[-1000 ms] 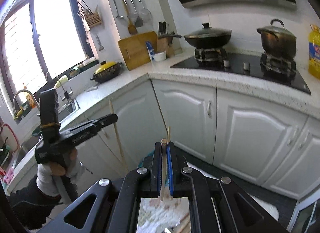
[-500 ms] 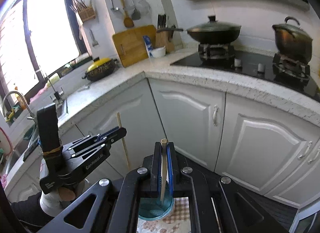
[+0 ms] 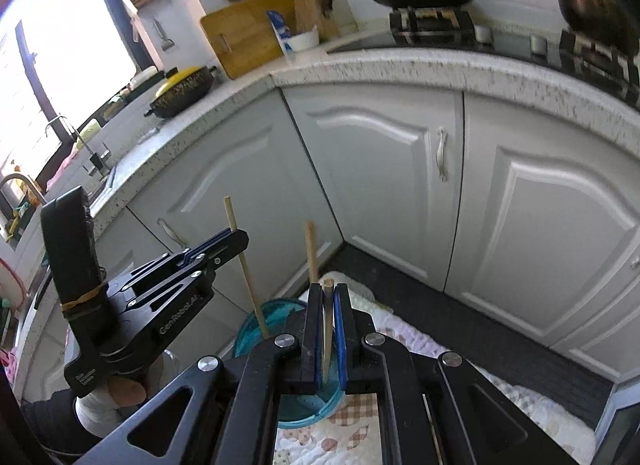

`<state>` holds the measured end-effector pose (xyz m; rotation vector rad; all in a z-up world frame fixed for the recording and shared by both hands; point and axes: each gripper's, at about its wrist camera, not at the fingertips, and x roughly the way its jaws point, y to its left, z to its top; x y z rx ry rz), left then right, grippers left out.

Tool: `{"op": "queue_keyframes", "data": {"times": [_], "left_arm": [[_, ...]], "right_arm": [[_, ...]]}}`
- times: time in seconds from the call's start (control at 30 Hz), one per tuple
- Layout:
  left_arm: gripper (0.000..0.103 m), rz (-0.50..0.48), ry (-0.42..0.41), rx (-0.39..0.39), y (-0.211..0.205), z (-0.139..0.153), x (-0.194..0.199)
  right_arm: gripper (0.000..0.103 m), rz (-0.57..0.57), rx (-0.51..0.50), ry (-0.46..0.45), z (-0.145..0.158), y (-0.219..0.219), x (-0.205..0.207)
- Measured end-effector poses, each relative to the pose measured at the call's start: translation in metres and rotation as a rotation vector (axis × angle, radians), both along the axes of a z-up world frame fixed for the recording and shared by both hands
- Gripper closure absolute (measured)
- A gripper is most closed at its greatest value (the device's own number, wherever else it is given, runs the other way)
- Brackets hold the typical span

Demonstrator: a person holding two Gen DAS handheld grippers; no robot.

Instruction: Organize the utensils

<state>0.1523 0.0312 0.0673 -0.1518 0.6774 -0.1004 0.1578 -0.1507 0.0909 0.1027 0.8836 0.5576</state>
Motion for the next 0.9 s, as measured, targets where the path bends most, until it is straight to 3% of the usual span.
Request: {"op": "queue_keyframes", "data": {"times": [0.1,0.2,0.5,0.9], "left_arm": [[0.099,-0.006,0.01,-0.001,-0.001,-0.001,-0.002],[0.099,-0.006,0.026,-0.015,0.0,0.0,-0.005],[0.086,-0.016,0.053,-0.012,-0.002,0.005,-0.02],[0.077,-0.031,0.07,0.017,-0.011,0.008,-0.06]], "right_arm": [[0.095,-0.015,-0.002,0.005,-0.007,-0.005,-0.001],[0.071,-0.028,0.018,0.016,-0.009,-0.009,-0.005],[0.071,-0.03,0.01,0.029,-0.018,-0.013,-0.028],[0.068,-0.114,-0.032,-0.043,-0.022,-0.007,-0.077]]}}
